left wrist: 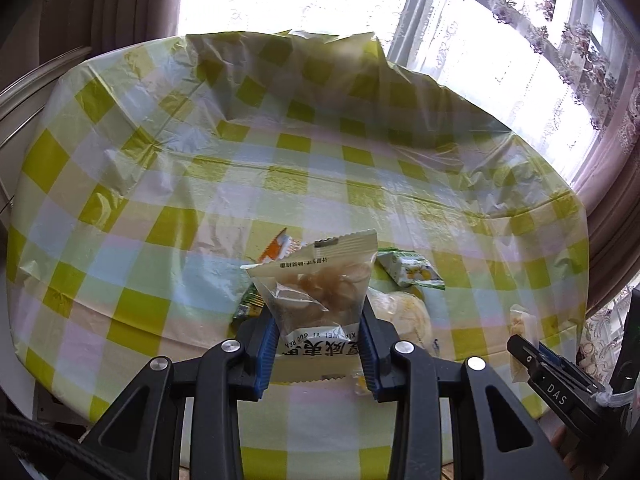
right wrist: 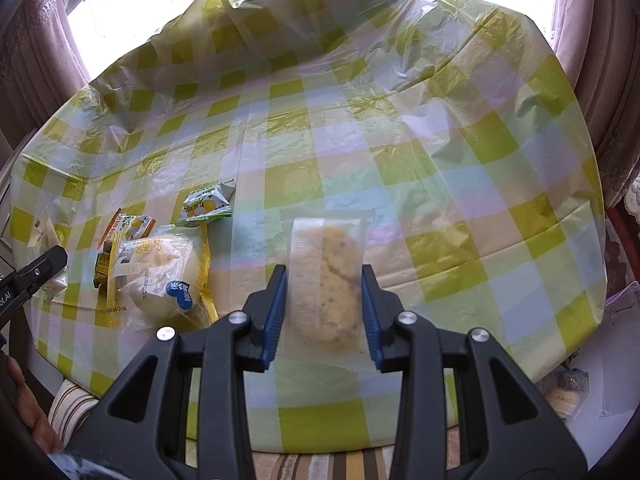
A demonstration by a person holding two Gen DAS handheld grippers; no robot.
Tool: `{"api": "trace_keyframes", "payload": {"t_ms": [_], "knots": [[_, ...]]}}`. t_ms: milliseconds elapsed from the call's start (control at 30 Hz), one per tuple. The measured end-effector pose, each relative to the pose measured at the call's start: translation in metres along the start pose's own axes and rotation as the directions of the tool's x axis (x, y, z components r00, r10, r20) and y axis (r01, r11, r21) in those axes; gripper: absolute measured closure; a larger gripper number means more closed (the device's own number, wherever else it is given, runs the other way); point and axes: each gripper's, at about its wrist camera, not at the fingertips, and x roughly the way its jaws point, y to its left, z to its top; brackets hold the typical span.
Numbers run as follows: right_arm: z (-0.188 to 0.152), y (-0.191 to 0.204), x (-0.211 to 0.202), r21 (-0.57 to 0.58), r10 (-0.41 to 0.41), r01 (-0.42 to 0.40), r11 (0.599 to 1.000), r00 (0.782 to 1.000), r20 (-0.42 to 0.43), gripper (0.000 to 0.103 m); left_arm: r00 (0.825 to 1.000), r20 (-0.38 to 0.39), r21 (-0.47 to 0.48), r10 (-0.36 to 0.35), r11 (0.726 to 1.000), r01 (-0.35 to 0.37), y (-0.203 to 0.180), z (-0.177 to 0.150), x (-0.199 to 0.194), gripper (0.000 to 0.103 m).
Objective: Organize snacks
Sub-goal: 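Carry the nut bag and cookie packet toward the white box, then open both tools over the white box to drop the two snacks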
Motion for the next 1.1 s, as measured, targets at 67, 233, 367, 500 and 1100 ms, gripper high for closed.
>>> {"api": "trace_keyframes", "payload": {"t_ms": [67,233,367,500,1100], "knots": [[-0.002,-0.006,-0.006,0.009,0.003,-0.003,1.0,1.0,0.005,0.064,1.0,-0.008,0.027,-0.024,0.999,0.024,-0.014,-0.004,-0.002,0.066],[-0.011,-0.029,-0.024,0.047,0.003,-0.003,0.999,1.0,0.017,0.064,0.995,-0.041,0.091,-0.091,0.991,0.095,-0.05,-0.015,-0.003,0.066],[-0.017,-0.054,-0.039,0.086,-0.014,0.012,0.996,1.0,0.026,0.064,0.987,-0.084,0.155,-0.135,0.977,0.147,-0.082,-0.025,0.0,0.066],[-0.023,-0.084,-0.055,0.13,-0.044,0.039,0.991,0.998,0.035,0.064,0.972,-0.136,0.207,-0.193,0.954,0.219,-0.117,-0.037,0.002,0.066],[-0.066,-0.232,-0.109,0.334,-0.221,0.2,0.921,0.975,0.026,0.064,0.862,-0.369,0.385,-0.347,0.787,0.482,-0.254,-0.097,-0.005,0.066]]}}
